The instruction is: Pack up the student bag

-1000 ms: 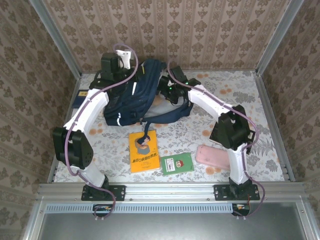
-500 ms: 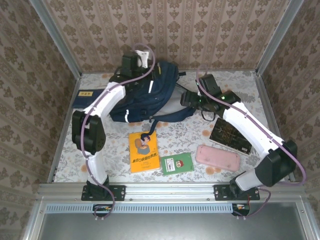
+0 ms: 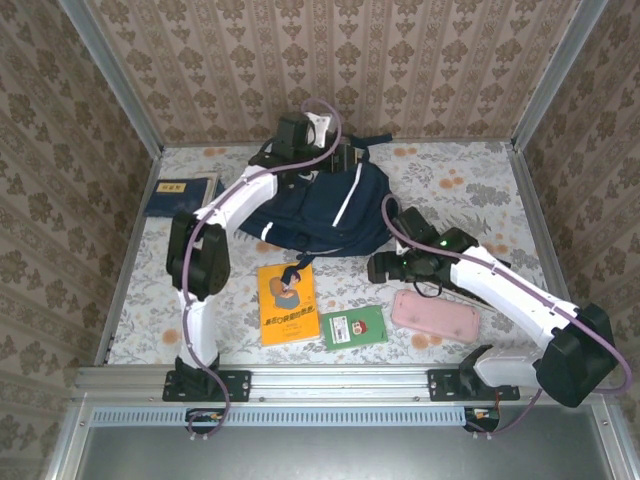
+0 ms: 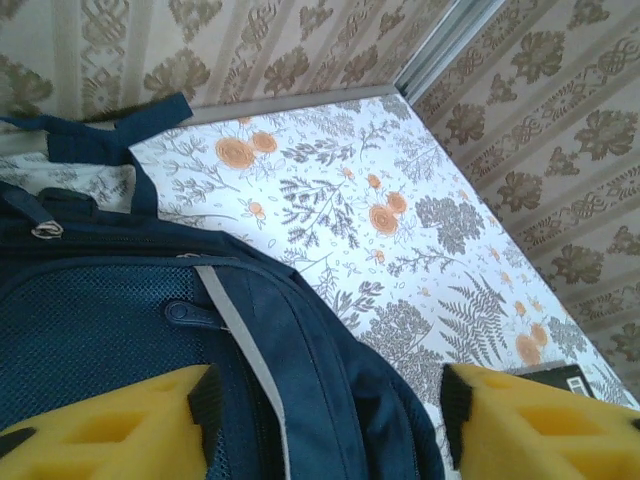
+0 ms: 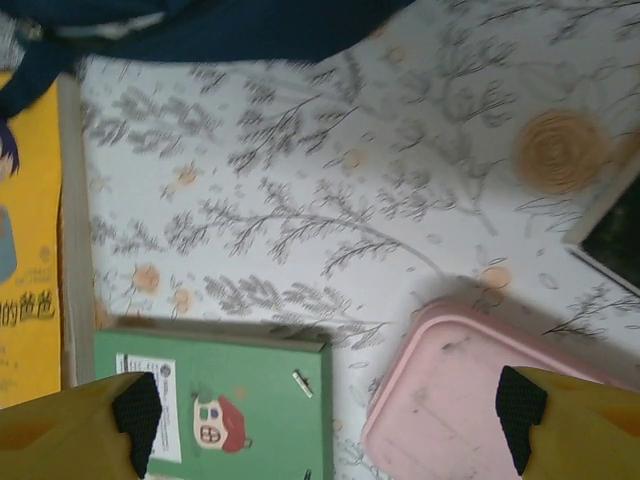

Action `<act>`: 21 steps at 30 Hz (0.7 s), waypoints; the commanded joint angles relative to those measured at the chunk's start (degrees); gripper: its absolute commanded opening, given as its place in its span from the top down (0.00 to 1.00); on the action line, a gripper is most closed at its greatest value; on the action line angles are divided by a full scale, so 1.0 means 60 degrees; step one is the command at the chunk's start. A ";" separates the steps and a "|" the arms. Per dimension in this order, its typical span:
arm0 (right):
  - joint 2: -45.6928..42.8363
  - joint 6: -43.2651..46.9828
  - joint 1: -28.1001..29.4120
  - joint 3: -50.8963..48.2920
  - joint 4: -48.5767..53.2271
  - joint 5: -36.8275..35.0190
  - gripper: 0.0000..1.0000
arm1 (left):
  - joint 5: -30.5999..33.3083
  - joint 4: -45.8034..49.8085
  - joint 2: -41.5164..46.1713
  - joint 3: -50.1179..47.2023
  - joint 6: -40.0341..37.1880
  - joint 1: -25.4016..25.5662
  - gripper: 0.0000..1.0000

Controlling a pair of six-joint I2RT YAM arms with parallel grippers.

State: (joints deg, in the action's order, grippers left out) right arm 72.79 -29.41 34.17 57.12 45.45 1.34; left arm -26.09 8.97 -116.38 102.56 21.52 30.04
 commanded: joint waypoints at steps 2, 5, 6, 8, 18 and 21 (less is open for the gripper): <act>0.0475 0.0297 0.0884 0.0124 -0.0252 0.0445 0.11 | 0.1049 0.1093 0.2272 -0.1195 -0.0193 0.0007 0.34; 0.1063 0.0053 0.1382 0.0300 -0.0893 0.1059 0.11 | 0.1820 0.1444 0.3873 -0.3041 0.0698 -0.0148 0.34; 0.1432 -0.0068 0.1521 0.0370 -0.1204 0.1318 0.11 | 0.1883 0.1468 0.4470 -0.3810 0.0896 -0.0209 0.35; 0.1940 -0.0391 0.1721 0.0424 -0.1900 0.1854 0.11 | 0.2343 0.1647 0.5598 -0.5204 0.1276 -0.0285 0.35; 0.4859 -0.1877 0.2038 0.1490 -0.4753 0.4387 0.13 | 0.2762 0.2050 1.0057 -1.1487 0.4439 -0.1641 0.34; 0.5592 -0.2323 0.2031 0.1820 -0.5230 0.4886 0.13 | 0.2598 0.1522 1.0482 -1.2698 0.4931 -0.1690 0.34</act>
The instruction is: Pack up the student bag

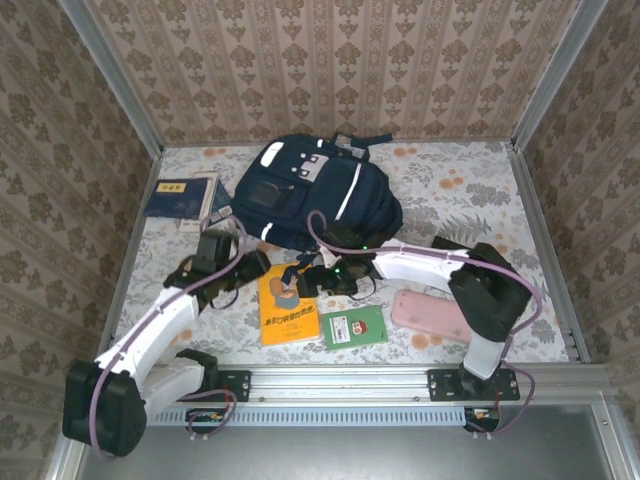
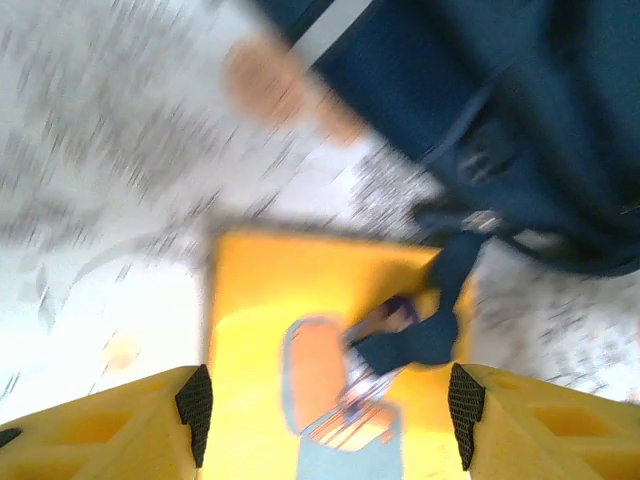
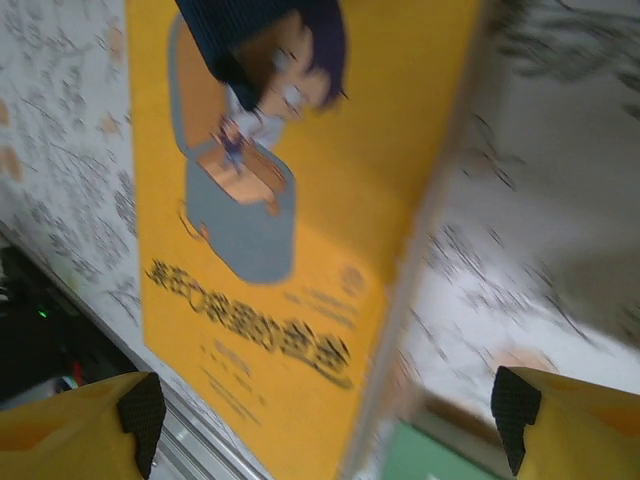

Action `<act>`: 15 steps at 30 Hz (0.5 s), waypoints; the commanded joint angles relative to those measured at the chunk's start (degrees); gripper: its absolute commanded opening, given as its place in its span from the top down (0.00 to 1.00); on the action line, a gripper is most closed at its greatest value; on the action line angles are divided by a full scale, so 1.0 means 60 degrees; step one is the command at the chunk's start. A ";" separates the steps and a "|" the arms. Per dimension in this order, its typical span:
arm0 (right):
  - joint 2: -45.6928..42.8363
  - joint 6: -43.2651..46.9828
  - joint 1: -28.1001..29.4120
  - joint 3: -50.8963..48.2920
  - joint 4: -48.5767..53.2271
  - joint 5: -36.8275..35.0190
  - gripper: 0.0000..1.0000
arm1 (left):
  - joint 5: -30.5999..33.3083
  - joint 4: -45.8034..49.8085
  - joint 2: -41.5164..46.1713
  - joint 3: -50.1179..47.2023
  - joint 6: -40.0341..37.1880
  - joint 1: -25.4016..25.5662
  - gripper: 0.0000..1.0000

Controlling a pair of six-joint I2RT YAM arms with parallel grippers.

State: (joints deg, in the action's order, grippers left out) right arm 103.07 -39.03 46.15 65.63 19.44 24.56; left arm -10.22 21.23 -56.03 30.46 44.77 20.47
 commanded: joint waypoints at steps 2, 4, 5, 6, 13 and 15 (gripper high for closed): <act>0.0877 -0.0980 0.0040 0.0514 -0.1210 0.1237 0.14 | -0.0277 -0.1331 0.0549 -0.1431 0.1325 -0.0103 0.35; 0.1211 -0.1199 0.0038 0.0625 -0.1385 0.1375 0.15 | -0.0121 -0.1467 0.0511 -0.1807 0.1432 -0.0116 0.35; 0.1323 -0.1267 0.0042 0.0648 -0.1447 0.1397 0.15 | -0.0101 -0.1546 0.0466 -0.1909 0.1382 -0.0130 0.36; 0.1414 -0.1341 0.0030 0.0658 -0.1518 0.1432 0.16 | -0.0100 -0.1716 0.0406 -0.2039 0.1357 -0.0130 0.36; 0.1581 -0.1891 -0.0015 0.0377 -0.2167 0.1706 0.26 | -0.1064 -0.3656 -0.0798 -0.2689 0.1746 -0.0143 0.40; 0.1486 -0.2270 -0.0069 0.0158 -0.2663 0.1933 0.35 | -0.1446 -0.4039 -0.1225 -0.2692 0.1901 -0.0130 0.43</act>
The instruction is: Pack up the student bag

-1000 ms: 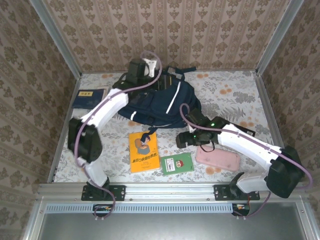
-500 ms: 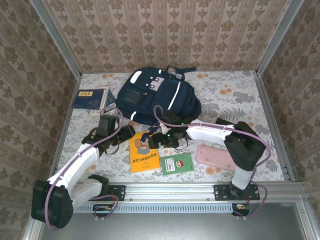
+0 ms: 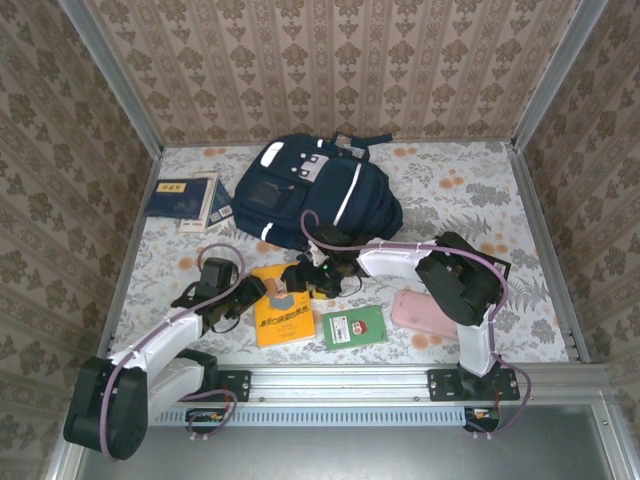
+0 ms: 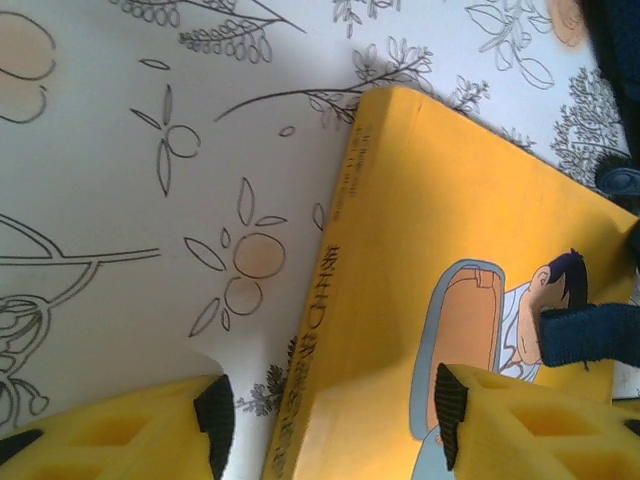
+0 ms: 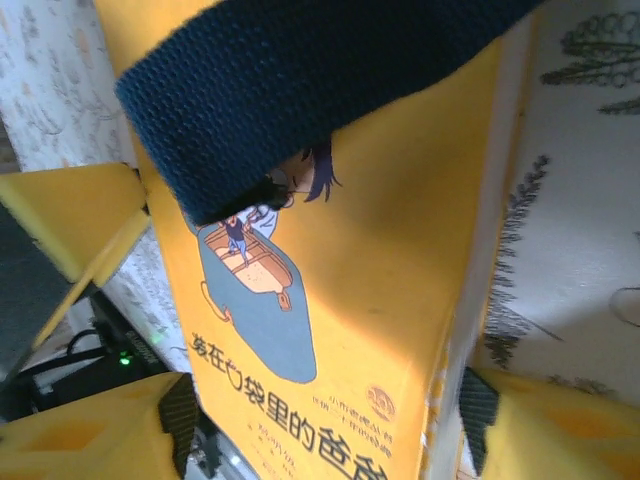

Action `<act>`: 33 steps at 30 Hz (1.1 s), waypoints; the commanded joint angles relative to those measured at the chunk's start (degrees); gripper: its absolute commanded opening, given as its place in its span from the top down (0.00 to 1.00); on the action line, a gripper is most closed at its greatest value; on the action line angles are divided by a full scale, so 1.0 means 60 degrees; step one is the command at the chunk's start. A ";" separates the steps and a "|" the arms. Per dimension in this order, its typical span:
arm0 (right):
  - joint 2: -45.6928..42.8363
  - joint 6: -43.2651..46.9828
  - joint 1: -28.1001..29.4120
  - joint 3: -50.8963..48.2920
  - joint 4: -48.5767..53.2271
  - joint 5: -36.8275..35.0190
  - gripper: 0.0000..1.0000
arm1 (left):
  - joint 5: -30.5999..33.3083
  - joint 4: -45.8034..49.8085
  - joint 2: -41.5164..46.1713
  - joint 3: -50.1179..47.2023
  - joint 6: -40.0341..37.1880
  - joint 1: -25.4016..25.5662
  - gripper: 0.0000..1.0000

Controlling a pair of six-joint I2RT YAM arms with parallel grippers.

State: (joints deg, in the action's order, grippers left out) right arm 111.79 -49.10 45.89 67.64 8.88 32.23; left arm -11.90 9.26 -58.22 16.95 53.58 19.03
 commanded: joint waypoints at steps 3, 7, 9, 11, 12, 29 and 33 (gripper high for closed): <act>-0.0214 -0.0954 -0.0071 -0.0353 -0.1385 0.0809 0.48 | -0.1476 -0.2355 -0.1122 -0.0437 0.0552 0.0112 0.45; -0.0330 -0.1274 -0.0046 -0.0345 -0.1691 0.1106 0.65 | -0.1575 -0.2278 -0.0881 -0.0437 0.0628 0.0125 0.48; -0.0309 -0.1467 -0.0042 -0.0391 -0.1956 0.1246 0.71 | -0.1565 -0.2157 -0.0684 -0.0427 0.0635 0.0125 0.49; -0.0255 -0.1597 -0.0016 -0.0417 -0.2163 0.1382 0.79 | -0.1539 -0.2024 -0.0511 -0.0409 0.0635 0.0125 0.49; -0.0234 -0.1674 -0.0003 -0.0416 -0.2257 0.1437 0.83 | -0.1539 -0.1999 -0.0448 -0.0412 0.0621 0.0125 0.49; -0.1914 -0.1338 -0.0048 -0.0300 -0.1481 0.1402 1.00 | 0.0638 0.3393 0.2918 0.2066 -0.0647 -0.0219 0.29; -0.2422 -0.1319 -0.0136 -0.0315 -0.1613 0.1554 1.00 | 0.0364 0.2912 0.2722 0.2213 -0.0702 -0.0348 0.30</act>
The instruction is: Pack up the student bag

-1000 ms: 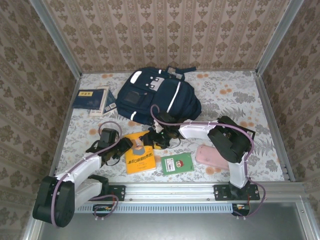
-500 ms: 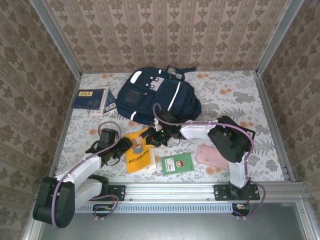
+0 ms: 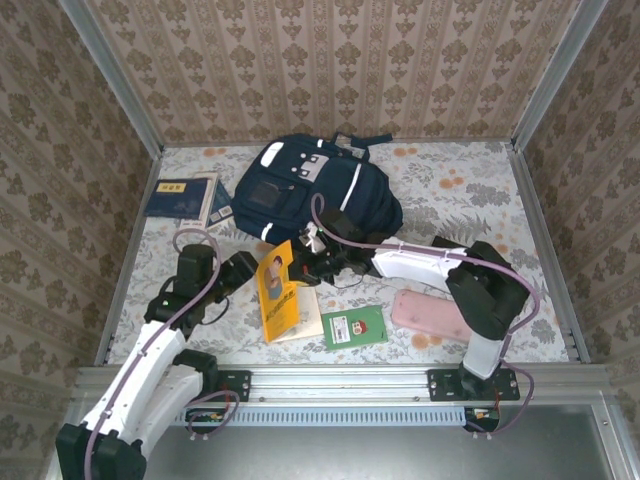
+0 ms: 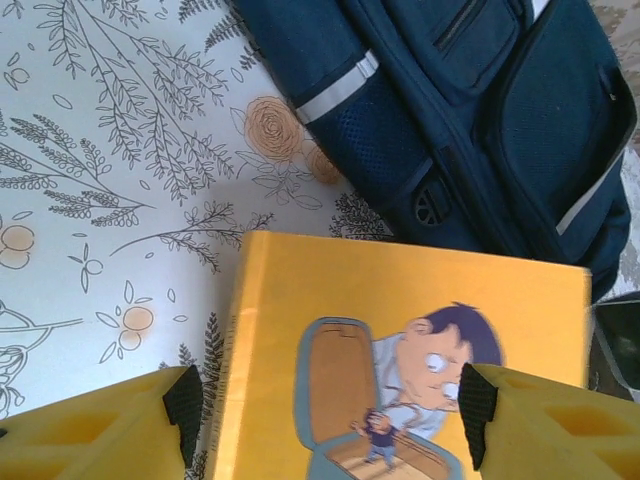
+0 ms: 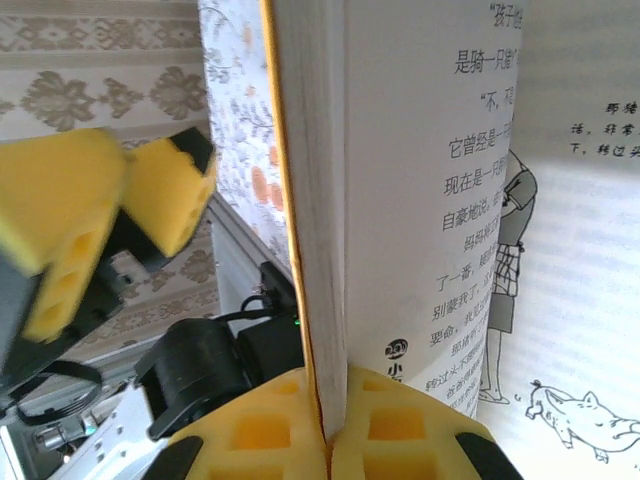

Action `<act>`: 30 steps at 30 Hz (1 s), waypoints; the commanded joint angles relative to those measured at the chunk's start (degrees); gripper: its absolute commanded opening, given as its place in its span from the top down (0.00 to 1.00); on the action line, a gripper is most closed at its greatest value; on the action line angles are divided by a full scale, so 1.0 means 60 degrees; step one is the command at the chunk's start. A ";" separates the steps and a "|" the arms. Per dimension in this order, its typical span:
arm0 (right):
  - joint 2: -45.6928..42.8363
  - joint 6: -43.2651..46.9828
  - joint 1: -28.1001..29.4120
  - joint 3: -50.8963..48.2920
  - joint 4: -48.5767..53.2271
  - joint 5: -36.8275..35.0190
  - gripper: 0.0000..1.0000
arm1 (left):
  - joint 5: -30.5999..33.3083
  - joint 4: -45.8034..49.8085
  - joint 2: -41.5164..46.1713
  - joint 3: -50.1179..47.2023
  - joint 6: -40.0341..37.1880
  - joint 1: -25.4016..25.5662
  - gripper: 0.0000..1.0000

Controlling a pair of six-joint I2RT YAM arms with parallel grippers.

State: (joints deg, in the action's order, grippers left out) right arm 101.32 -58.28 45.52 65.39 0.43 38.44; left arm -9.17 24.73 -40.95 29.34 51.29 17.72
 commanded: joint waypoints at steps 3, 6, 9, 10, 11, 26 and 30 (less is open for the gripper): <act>-0.1001 0.0172 -0.0231 -0.0066 -0.0329 0.0593 1.00 | -0.0513 -0.0356 -0.0559 -0.0013 -0.0147 -0.0198 0.30; -0.1188 -0.0187 -0.0423 -0.0433 -0.0924 0.0742 1.00 | -0.1250 -0.1625 -0.1111 -0.0436 0.0329 -0.0215 0.31; -0.1171 -0.0784 -0.0616 -0.0991 -0.1935 0.0922 1.00 | -0.1959 -0.3305 -0.1683 -0.0999 0.1045 -0.0214 0.31; -0.1113 -0.1062 -0.0703 -0.1234 -0.2398 0.0997 1.00 | -0.2117 -0.3822 -0.1857 -0.1153 0.1240 -0.0219 0.31; -0.1047 -0.1296 -0.0775 -0.1437 -0.2792 0.1027 1.00 | -0.2196 -0.4154 -0.1977 -0.1255 0.1365 -0.0216 0.32; 0.1102 -0.3324 -0.1536 -0.3528 -0.7335 0.1295 1.00 | -0.1837 -0.4687 -0.3309 -0.1703 0.0583 -0.0173 0.30; 0.1158 -0.4029 -0.1550 -0.3506 -0.8332 0.1566 1.00 | -0.2174 -0.5448 -0.4368 -0.1693 0.0574 -0.0141 0.30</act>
State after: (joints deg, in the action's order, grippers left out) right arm 108.14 -78.02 36.62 44.27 -39.72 44.91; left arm -20.86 -3.46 -64.27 19.68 56.27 16.78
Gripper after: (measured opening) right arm 0.066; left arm 0.699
